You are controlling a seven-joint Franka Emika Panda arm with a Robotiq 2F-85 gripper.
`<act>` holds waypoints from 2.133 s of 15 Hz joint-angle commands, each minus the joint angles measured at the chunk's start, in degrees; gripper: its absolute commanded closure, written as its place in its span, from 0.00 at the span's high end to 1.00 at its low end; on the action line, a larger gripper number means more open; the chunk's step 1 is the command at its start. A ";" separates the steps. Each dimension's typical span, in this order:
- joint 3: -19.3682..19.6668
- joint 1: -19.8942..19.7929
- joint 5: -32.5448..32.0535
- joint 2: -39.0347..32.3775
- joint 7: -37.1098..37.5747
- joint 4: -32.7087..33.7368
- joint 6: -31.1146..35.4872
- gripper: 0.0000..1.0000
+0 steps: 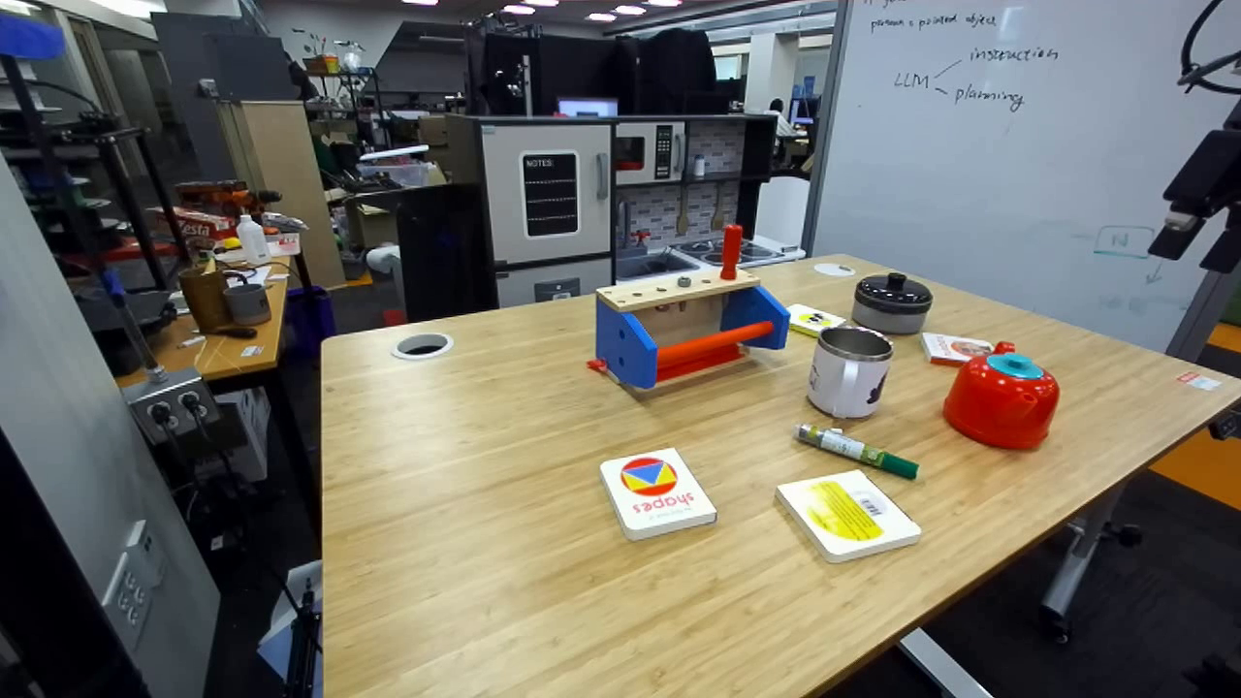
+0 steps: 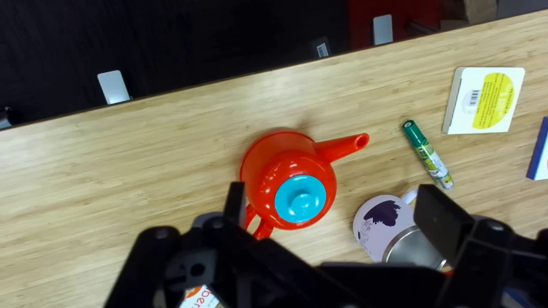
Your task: Put the mug on the book
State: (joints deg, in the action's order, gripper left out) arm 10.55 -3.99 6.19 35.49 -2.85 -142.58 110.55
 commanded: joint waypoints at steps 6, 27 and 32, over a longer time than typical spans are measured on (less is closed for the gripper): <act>-6.91 -3.49 -15.71 -8.85 7.50 3.59 1.28 1.00; -19.08 4.49 -31.12 -12.55 14.53 4.42 -0.47 1.00; -21.30 5.77 -33.79 -12.89 16.54 5.02 -0.27 1.00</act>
State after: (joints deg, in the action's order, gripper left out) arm -9.65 0.99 -25.92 22.86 12.23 -138.30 111.08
